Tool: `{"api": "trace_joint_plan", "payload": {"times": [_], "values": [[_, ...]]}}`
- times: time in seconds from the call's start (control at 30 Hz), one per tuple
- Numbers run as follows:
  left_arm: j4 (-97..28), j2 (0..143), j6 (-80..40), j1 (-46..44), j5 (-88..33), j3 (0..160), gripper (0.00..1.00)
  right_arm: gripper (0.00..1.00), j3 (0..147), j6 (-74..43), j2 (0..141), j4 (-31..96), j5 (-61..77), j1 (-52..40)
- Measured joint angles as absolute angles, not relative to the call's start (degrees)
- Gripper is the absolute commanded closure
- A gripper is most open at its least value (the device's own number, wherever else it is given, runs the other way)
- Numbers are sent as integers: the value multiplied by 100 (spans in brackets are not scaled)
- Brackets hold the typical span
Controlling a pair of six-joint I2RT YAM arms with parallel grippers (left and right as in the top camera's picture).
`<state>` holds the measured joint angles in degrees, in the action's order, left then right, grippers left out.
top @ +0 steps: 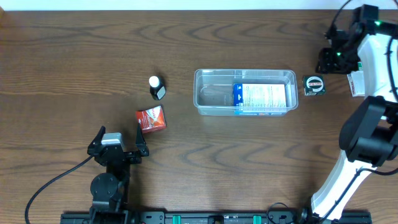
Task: Pack container
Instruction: 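Move the right gripper to the white-green Panadol leaflet box, then grasp the white-green Panadol box with the right gripper and lift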
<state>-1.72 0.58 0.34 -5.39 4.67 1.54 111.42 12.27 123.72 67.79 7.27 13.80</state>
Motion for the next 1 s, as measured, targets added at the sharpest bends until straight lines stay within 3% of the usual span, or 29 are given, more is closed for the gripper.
{"api": "trace_joint_plan", "payload": {"times": [0.17, 0.63, 1.0], "values": [[-172, 58, 34, -539, 467, 154, 2, 1, 11067, 1706, 12372, 6543, 642, 1564], [-172, 58, 34, -539, 467, 154, 2, 1, 11008, 2379, 12372, 6182, 858, 2639], [-172, 58, 34, -539, 467, 154, 2, 9, 10025, 2788, 12370, 5092, 1496, 3367]]}}
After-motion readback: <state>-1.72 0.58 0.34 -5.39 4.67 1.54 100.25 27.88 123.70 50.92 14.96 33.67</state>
